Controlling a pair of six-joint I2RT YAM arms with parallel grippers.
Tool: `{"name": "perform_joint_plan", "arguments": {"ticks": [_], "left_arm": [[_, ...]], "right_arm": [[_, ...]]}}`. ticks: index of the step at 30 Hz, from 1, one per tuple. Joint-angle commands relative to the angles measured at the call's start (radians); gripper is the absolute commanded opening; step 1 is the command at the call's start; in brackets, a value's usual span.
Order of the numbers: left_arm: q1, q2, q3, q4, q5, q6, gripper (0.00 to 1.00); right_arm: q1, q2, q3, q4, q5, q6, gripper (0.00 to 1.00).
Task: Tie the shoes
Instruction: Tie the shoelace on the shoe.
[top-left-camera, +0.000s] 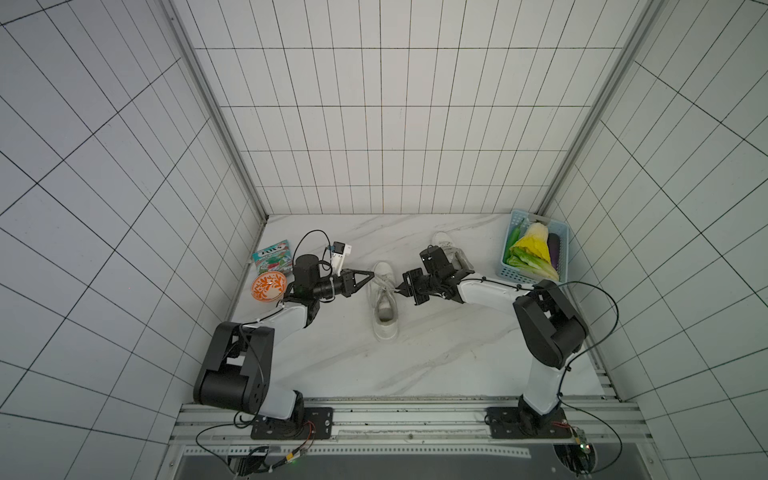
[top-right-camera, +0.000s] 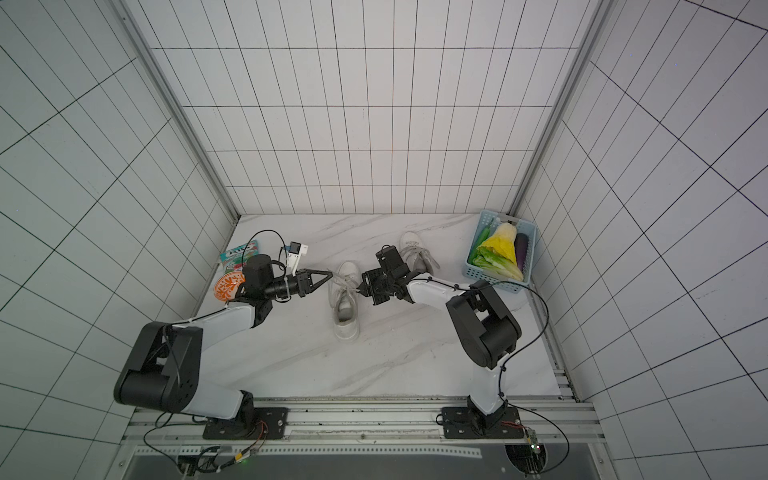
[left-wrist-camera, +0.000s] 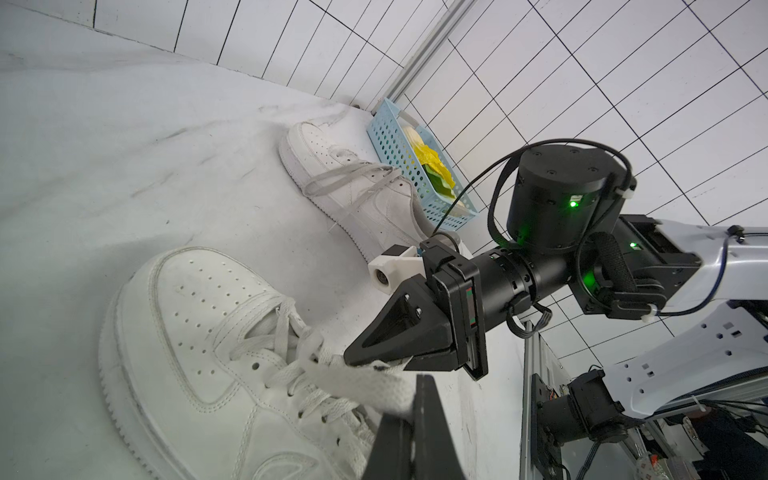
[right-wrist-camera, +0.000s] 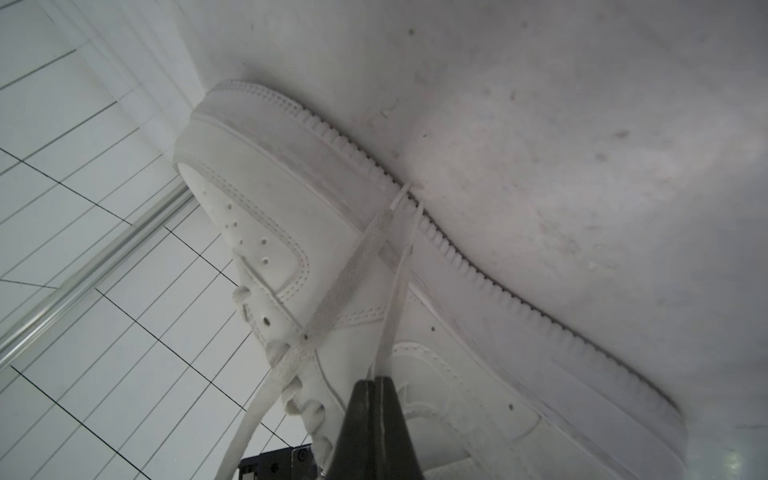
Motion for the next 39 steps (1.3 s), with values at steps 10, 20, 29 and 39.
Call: {"name": "perform_joint_plan", "arguments": {"ticks": [10, 20, 29, 39], "left_arm": [[0.011, 0.004, -0.015, 0.065, 0.024, -0.018, 0.00], [0.048, -0.052, -0.071, 0.103, -0.029, -0.049, 0.00], [0.038, 0.001, -0.098, 0.169, -0.009, -0.087, 0.00], [0.036, 0.022, -0.097, 0.176, -0.014, -0.084, 0.00]], "right_arm": [[-0.077, -0.159, -0.112, 0.003, 0.045, -0.062, 0.00], [-0.076, -0.155, -0.158, 0.031, 0.018, -0.072, 0.01], [-0.050, -0.104, -0.133, -0.010, -0.025, -0.145, 0.17], [-0.078, -0.147, -0.127, -0.050, 0.006, -0.188, 0.28]]}}
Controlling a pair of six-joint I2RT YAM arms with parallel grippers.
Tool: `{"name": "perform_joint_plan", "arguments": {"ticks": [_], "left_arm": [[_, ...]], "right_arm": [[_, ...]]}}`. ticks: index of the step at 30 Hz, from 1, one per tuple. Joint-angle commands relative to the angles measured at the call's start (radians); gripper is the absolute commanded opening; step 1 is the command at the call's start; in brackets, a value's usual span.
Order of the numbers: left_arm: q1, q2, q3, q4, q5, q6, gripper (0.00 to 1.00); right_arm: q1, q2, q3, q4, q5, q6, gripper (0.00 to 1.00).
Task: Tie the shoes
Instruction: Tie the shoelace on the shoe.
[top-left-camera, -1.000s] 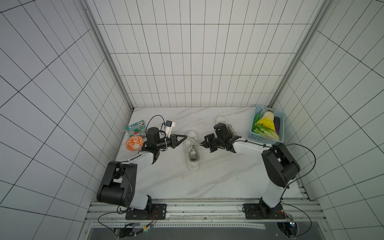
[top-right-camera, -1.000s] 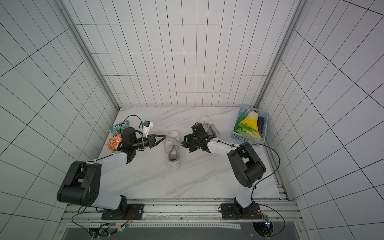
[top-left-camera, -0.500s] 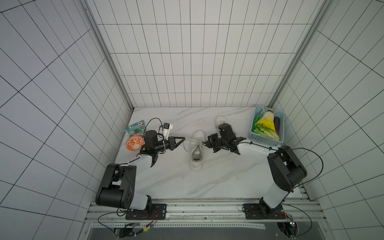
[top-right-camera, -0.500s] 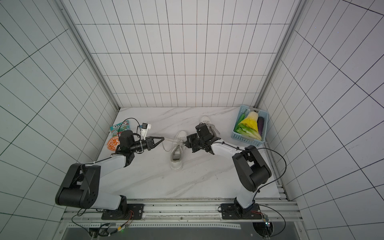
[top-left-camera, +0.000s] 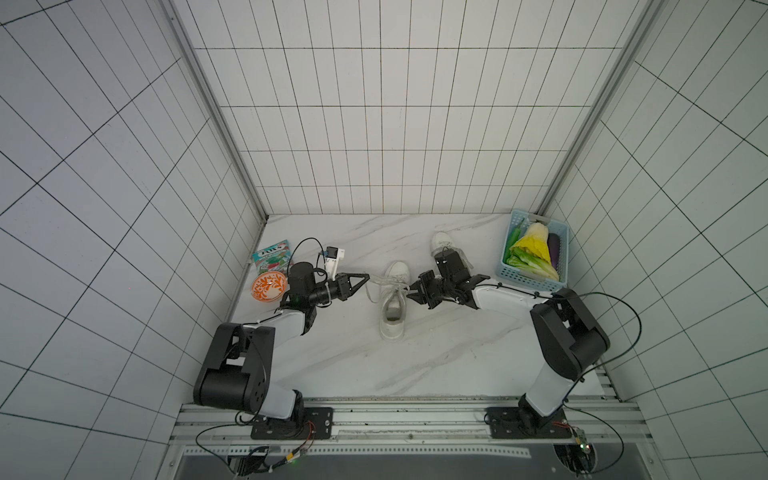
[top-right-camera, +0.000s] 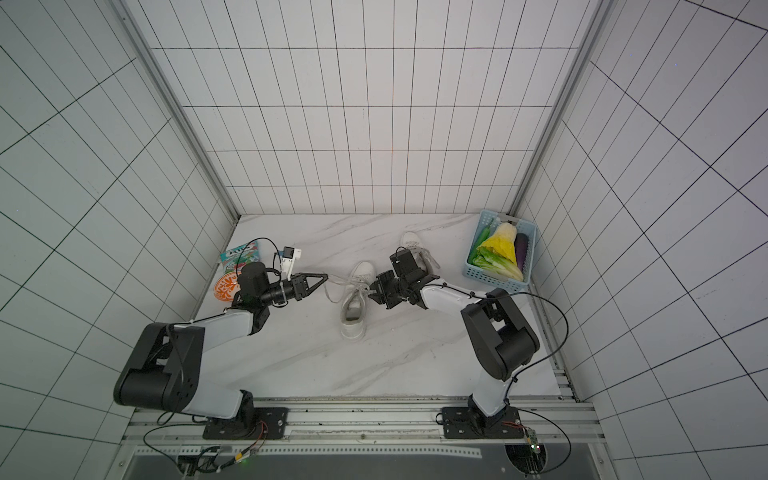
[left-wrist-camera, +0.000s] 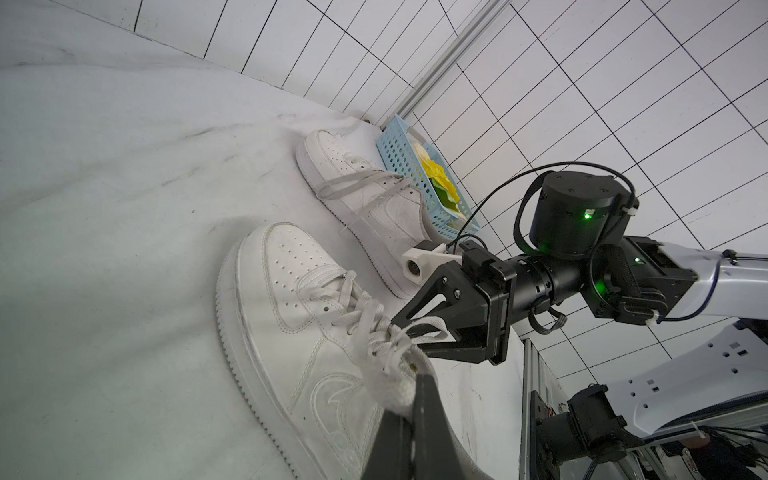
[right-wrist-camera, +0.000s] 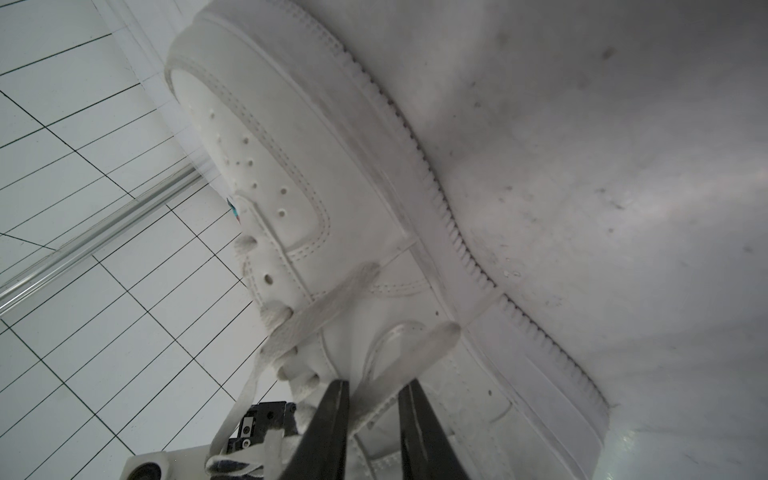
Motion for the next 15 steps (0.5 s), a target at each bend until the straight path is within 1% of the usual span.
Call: {"name": "perform_joint_plan", "arguments": {"ticks": [1, 11, 15], "left_arm": [[-0.001, 0.019, -0.006, 0.026, -0.005, 0.002, 0.00], [0.000, 0.016, -0.004, 0.021, -0.005, 0.005, 0.00], [0.002, 0.018, -0.003, 0.019, -0.003, 0.007, 0.00]], "right_arm": [[-0.014, -0.023, 0.001, -0.041, 0.013, -0.026, 0.28], [-0.009, 0.044, 0.034, 0.014, -0.016, 0.009, 0.27], [-0.009, 0.055, 0.032, 0.042, -0.020, 0.024, 0.20]]}}
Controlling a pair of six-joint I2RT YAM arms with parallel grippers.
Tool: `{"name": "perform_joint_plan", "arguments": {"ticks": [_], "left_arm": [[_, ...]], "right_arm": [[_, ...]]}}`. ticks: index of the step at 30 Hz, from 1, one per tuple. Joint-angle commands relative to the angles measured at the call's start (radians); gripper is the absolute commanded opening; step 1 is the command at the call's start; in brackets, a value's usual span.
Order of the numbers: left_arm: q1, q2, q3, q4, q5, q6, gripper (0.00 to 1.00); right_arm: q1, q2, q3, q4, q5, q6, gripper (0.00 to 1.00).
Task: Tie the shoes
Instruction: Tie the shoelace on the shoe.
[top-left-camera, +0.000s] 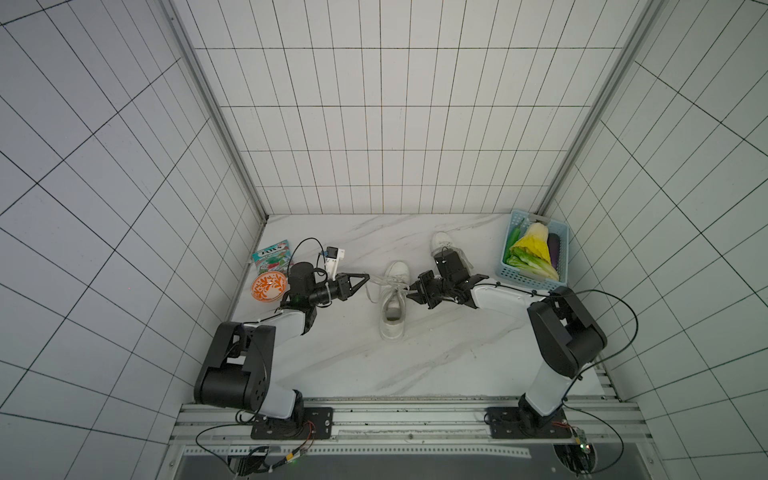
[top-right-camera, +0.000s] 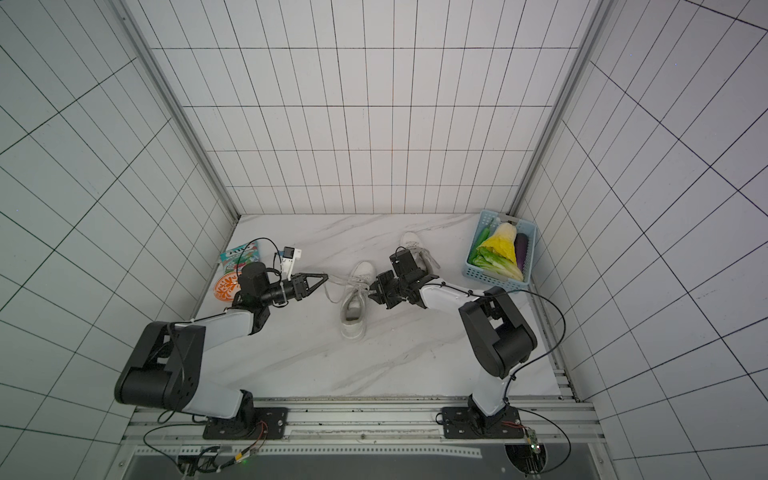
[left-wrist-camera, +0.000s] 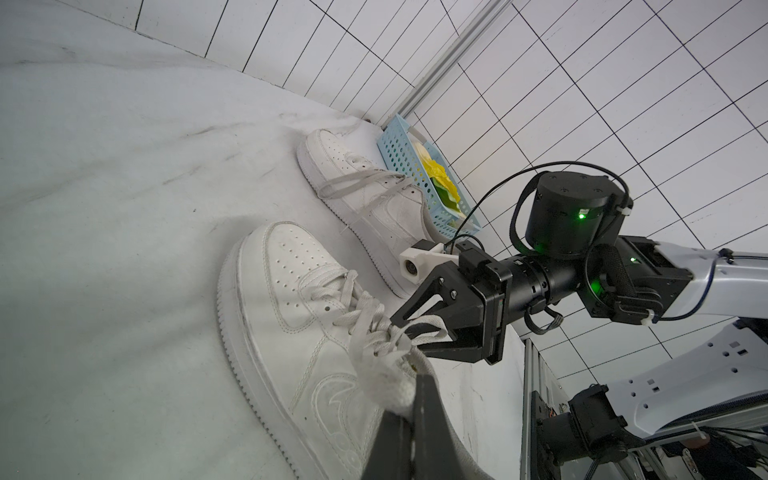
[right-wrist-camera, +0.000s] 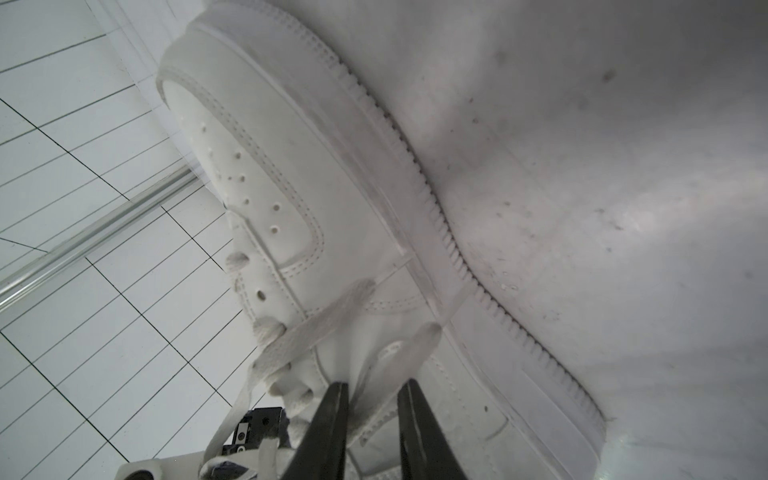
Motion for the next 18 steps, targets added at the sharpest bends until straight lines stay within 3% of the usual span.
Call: {"name": "perform_joint_plan", "arguments": {"ticks": [1, 5, 7, 11, 15, 18], "left_arm": [[0.002, 0.013, -0.002, 0.018, -0.003, 0.008, 0.00], [0.001, 0.011, -0.001, 0.020, 0.003, 0.006, 0.00], [0.001, 0.009, 0.000, 0.022, 0.004, 0.004, 0.00], [-0.002, 0.026, -0.002, 0.098, 0.013, -0.048, 0.25], [-0.014, 0.076, 0.005, 0.232, 0.020, -0.144, 0.34], [-0.021, 0.116, 0.021, 0.302, 0.014, -0.202, 0.35]], "right_arm": [[-0.006, 0.028, 0.028, 0.020, -0.012, 0.019, 0.15], [-0.019, -0.003, 0.005, 0.035, 0.004, 0.026, 0.00], [-0.031, -0.033, -0.006, 0.023, 0.022, 0.012, 0.00], [-0.053, -0.086, -0.008, -0.024, 0.041, -0.045, 0.00], [-0.055, -0.099, -0.006, -0.038, 0.029, -0.066, 0.00], [-0.053, -0.103, -0.007, -0.036, 0.023, -0.068, 0.00]]}}
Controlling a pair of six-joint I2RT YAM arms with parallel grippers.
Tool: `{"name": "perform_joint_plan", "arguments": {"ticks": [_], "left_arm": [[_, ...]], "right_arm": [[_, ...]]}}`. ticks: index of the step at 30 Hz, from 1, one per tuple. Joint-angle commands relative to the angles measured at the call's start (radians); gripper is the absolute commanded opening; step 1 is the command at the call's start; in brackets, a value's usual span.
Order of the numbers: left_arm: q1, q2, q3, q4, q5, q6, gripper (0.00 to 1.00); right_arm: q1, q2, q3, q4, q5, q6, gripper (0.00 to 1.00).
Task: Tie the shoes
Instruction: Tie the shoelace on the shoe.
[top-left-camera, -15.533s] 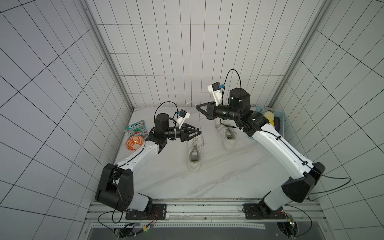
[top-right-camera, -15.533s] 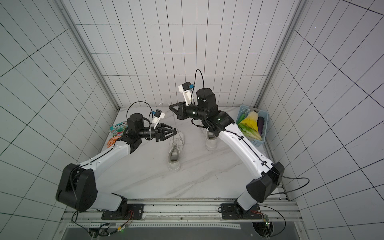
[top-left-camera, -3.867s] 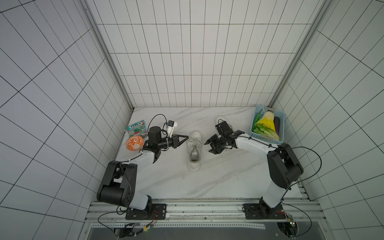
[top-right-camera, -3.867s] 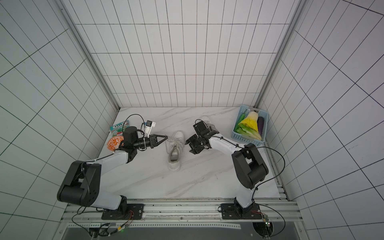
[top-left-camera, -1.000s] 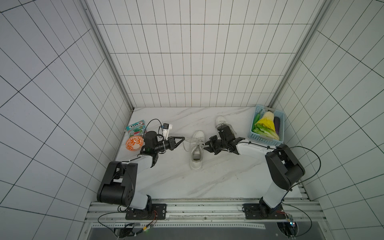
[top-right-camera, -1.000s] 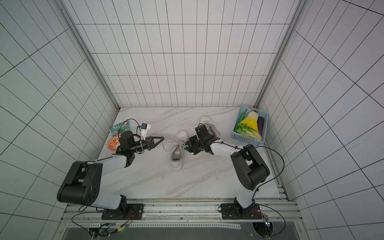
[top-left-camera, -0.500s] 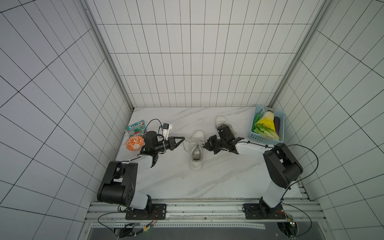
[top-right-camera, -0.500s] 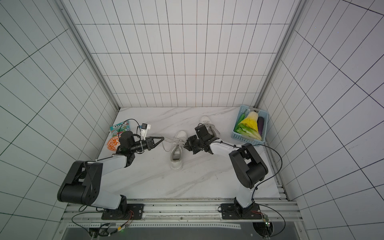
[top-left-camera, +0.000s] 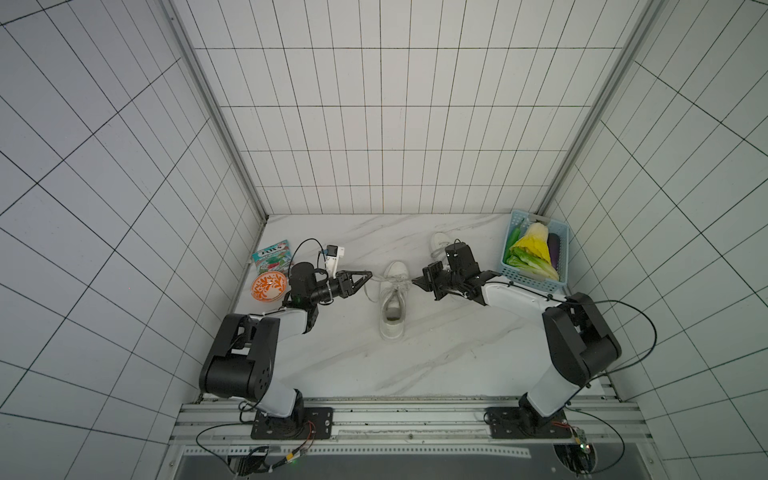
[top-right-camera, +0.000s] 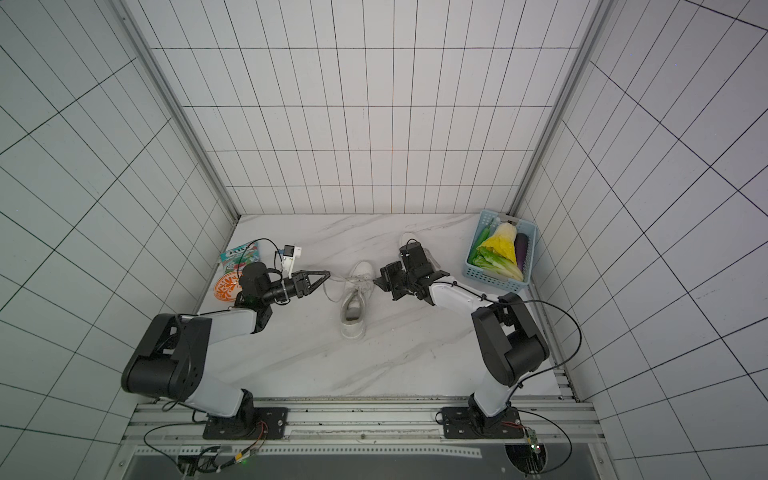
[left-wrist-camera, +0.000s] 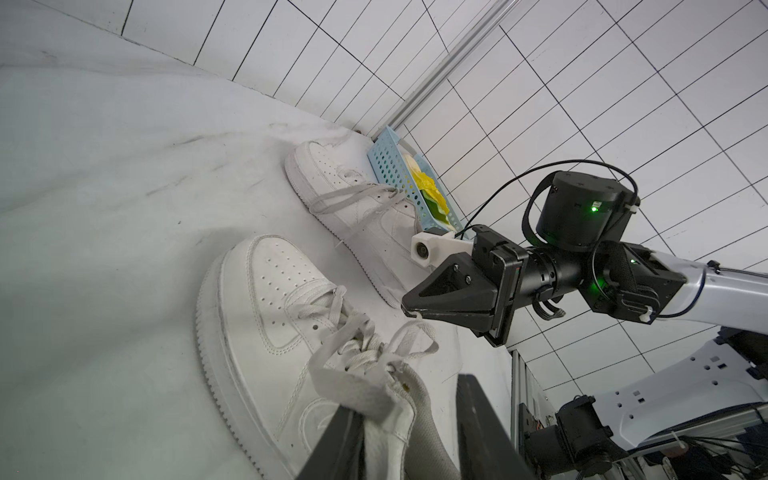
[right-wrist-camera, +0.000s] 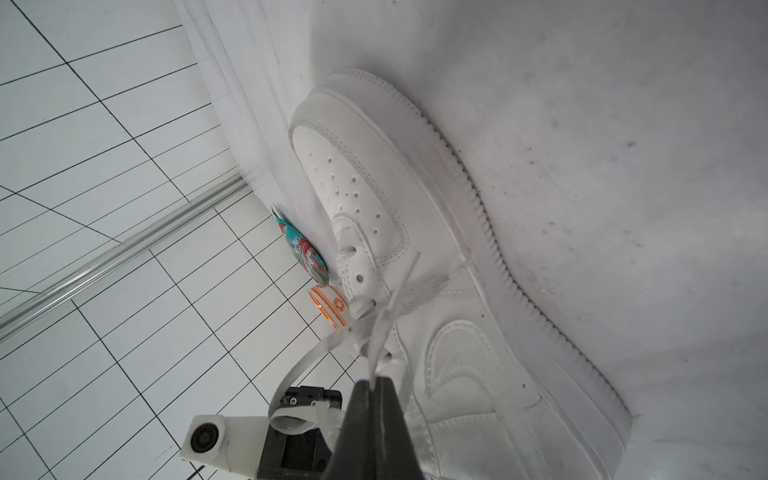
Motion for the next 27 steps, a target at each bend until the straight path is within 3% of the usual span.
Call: {"name": "perform_joint_plan", "arguments": {"ticks": [1, 27], "left_arm": [[-0.010, 0.046, 0.026, 0.141, 0.000, -0.089, 0.35], [-0.020, 0.281, 0.145, 0.449, -0.057, -0.290, 0.30]], "right_arm": [[0.001, -0.018, -0.009, -0.027, 0.008, -0.030, 0.00], [0.024, -0.130, -0.033, -0.162, 0.045, -0.141, 0.00]]}}
